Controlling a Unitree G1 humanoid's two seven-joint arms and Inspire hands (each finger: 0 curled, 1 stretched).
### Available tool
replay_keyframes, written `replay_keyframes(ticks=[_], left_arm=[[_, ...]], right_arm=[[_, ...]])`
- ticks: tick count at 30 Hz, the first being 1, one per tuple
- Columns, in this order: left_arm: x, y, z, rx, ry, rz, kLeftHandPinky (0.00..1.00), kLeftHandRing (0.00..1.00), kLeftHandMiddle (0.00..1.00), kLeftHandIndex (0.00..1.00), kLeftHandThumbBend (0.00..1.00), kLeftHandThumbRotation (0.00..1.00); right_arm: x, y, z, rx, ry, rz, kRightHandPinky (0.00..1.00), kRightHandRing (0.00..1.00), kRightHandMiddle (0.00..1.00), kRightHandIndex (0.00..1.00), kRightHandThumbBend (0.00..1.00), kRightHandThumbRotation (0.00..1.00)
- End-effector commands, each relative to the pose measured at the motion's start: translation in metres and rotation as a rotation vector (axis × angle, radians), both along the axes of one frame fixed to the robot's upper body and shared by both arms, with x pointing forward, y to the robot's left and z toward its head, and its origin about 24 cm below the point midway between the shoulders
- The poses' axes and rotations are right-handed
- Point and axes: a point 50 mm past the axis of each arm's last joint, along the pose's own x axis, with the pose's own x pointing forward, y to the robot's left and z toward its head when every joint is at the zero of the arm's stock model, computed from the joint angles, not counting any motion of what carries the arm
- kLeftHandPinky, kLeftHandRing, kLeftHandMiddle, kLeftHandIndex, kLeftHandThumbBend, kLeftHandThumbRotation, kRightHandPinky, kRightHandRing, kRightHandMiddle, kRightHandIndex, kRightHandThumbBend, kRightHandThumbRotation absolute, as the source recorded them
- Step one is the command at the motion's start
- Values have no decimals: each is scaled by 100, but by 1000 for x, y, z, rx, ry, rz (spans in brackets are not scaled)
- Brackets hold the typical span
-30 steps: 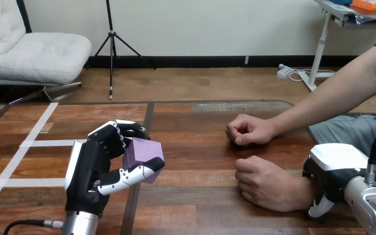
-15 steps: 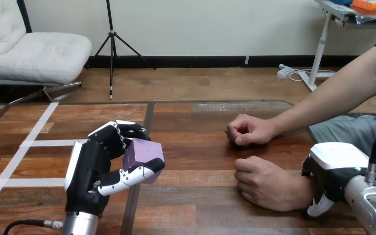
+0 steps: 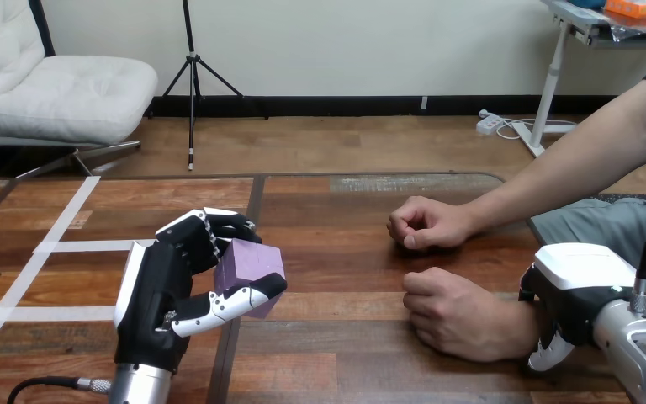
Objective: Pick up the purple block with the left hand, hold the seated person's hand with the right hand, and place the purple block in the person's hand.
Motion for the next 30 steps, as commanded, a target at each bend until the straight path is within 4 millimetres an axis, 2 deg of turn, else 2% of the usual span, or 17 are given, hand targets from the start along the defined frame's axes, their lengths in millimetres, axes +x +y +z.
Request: replay_keyframes(ticks=[1,9,30], left_arm=[[13,-6,19,-11,-96,-19,37,44,51,52,84,13],[13,-9,19,-35,-90,-39,38,44,51,52,84,12],[10,-22,19,-70,-88,-118,38,45,50,52,85,10]], right_arm=[[1,-4,16,12,-51,-4,38,48,53,57,73,0],[2,-2,25,35,-85,11,38,48,54,55,76,0],[-2,9,53,71,-202,56,38,47,54,51,78,0]])
